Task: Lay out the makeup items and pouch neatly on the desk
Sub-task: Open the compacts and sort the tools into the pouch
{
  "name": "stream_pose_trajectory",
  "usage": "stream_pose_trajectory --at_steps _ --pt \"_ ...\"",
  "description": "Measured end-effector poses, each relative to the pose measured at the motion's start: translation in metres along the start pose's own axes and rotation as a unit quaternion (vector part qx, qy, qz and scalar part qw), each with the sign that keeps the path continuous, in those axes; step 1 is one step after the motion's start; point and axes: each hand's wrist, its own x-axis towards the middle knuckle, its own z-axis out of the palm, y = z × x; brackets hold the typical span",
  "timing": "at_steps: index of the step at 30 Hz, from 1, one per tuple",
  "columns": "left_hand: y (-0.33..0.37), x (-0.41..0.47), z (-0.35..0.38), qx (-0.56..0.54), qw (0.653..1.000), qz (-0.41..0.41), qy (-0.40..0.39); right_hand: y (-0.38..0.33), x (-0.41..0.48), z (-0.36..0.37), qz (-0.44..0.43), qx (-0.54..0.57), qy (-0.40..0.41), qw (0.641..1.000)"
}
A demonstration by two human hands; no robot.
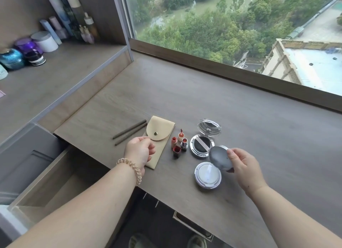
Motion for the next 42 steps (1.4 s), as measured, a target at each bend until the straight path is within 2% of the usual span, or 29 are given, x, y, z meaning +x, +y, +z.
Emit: stream_pose_trajectory --at_steps 5,9,13,16,19,22,26,29,32,36,42 --pt "-0.011 0.0 0.0 0.014 1.0 -0.001 0.008 0.004 -0.008 0.004 0.01 -0.002 -0.05 0.999" --pt "-0.016 0.0 -0.002 0.018 1.0 0.003 0.015 -0.003 -0.012 0.005 -0.033 -0.078 -0.047 0.995" --pt "-0.017 0.004 -0.008 0.032 0.999 0.024 0.027 -0.024 -0.009 0.009 -0.135 -0.148 0.062 0.978" --pt "-0.019 0.013 -0.016 0.069 0.995 0.051 0.044 -0.052 -0.003 0.025 -0.249 -0.151 0.1 0.951" --pt "-0.019 0.021 -0.024 0.152 0.983 0.082 0.063 -0.084 0.0 0.057 -0.354 -0.16 0.074 0.918" --pt "-0.018 0.027 -0.03 0.256 0.96 0.093 0.065 -0.103 0.003 0.097 -0.406 -0.227 0.015 0.885" --pt "-0.015 0.039 -0.035 0.338 0.931 0.107 0.081 -0.105 0.007 0.145 -0.418 -0.358 -0.057 0.833" --pt "-0.01 0.05 -0.045 0.359 0.918 0.129 0.109 -0.102 0.011 0.173 -0.386 -0.464 -0.144 0.784" --pt "-0.004 0.063 -0.061 0.403 0.893 0.142 0.144 -0.097 0.014 0.196 -0.362 -0.539 -0.186 0.737" --pt "-0.001 0.082 -0.079 0.485 0.852 0.145 0.132 -0.095 0.016 0.218 -0.33 -0.561 -0.205 0.731" --pt "-0.001 0.098 -0.088 0.514 0.83 0.198 0.092 -0.094 0.019 0.232 -0.307 -0.563 -0.205 0.74"
